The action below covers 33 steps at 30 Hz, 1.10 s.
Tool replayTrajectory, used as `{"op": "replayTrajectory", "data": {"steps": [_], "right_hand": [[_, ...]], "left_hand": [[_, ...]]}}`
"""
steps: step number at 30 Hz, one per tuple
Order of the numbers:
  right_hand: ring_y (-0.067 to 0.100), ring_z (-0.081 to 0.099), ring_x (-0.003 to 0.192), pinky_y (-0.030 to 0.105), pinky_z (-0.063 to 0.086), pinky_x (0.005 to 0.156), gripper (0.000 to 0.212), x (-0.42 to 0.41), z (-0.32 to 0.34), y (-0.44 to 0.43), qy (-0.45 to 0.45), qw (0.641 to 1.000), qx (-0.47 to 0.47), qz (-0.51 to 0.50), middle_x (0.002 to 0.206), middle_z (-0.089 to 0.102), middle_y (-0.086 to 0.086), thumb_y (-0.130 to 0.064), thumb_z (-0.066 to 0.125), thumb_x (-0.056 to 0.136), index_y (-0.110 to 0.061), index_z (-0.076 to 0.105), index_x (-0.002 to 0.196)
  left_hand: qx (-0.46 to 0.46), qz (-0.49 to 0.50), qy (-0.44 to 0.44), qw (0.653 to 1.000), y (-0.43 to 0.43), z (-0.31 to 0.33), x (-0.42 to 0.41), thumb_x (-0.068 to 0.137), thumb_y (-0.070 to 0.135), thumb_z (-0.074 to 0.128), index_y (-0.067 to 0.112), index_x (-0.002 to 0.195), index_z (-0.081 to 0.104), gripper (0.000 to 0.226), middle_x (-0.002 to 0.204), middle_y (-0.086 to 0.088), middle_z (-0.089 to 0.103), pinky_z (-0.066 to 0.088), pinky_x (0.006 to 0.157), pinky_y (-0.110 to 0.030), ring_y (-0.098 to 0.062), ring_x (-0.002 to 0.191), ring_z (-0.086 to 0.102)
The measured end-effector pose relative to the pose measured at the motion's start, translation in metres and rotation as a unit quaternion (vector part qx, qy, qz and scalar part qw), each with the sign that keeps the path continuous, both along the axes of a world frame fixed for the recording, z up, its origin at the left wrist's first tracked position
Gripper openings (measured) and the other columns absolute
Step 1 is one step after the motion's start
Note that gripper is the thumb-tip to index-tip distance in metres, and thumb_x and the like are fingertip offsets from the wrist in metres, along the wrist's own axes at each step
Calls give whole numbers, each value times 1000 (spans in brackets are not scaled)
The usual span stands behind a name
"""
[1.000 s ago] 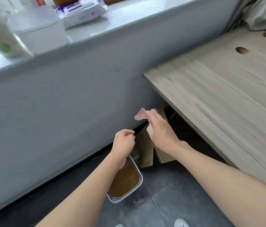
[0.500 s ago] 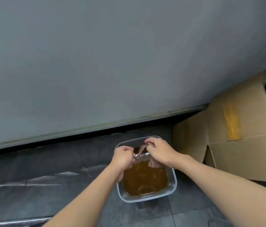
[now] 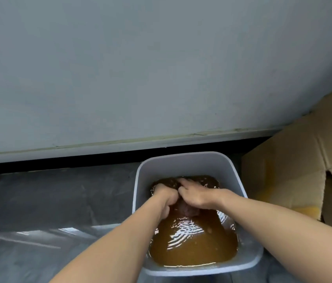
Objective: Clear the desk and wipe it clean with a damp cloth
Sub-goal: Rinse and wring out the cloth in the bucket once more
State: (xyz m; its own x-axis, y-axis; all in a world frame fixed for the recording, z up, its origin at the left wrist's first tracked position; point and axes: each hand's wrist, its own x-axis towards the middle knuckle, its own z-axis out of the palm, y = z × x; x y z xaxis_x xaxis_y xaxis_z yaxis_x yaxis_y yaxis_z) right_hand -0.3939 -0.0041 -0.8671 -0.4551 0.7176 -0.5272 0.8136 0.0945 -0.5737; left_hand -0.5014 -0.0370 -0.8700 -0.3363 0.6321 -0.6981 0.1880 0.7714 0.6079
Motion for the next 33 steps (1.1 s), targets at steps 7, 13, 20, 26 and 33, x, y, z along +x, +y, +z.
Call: {"op": "replayTrajectory", "data": {"steps": [7, 13, 20, 26, 33], "right_hand": [[38, 19, 150, 45, 18, 123, 59, 4, -9, 4, -128, 990, -20, 62, 166, 7, 14, -30, 41, 103, -21, 22, 158], [29, 55, 122, 39, 43, 108, 40, 5, -3, -3, -3, 993, -44, -108, 133, 57, 13, -33, 39, 104, -9, 54, 133], [33, 66, 93, 36, 56, 79, 12, 6, -6, 2, 46, 975, -52, -212, 97, 68, 16, -17, 55, 94, -8, 62, 92], [27, 62, 92, 37, 51, 77, 26, 9, 0, 2, 62, 958, -77, -269, 106, 65, 15, -24, 66, 93, -7, 59, 112], [36, 64, 109, 37, 54, 91, 25, 19, 10, 1, -12, 978, 96, -183, 116, 65, 17, -1, 55, 90, -6, 62, 114]], "left_hand": [[11, -7, 114, 993, 9, -23, -3, 94, 10, 53, 4, 124, 50, 31, 117, -13, 56, 47, 91, -30, -29, 111, 57], [-2, 174, -141, 975, 5, -12, 2, 91, 24, 56, 3, 116, 64, 34, 102, -21, 72, 57, 87, -50, -36, 92, 70], [-25, 179, -204, 962, 13, -29, 2, 82, -2, 57, -4, 119, 61, 38, 94, -26, 72, 59, 65, -59, -41, 74, 73], [61, 139, -205, 967, 2, -9, 11, 89, -5, 60, -5, 113, 61, 24, 90, -26, 71, 60, 60, -45, -35, 68, 72], [73, 67, 13, 995, 7, -20, 3, 89, 4, 57, 9, 122, 54, 33, 101, -11, 64, 56, 71, -30, -25, 82, 61]]}}
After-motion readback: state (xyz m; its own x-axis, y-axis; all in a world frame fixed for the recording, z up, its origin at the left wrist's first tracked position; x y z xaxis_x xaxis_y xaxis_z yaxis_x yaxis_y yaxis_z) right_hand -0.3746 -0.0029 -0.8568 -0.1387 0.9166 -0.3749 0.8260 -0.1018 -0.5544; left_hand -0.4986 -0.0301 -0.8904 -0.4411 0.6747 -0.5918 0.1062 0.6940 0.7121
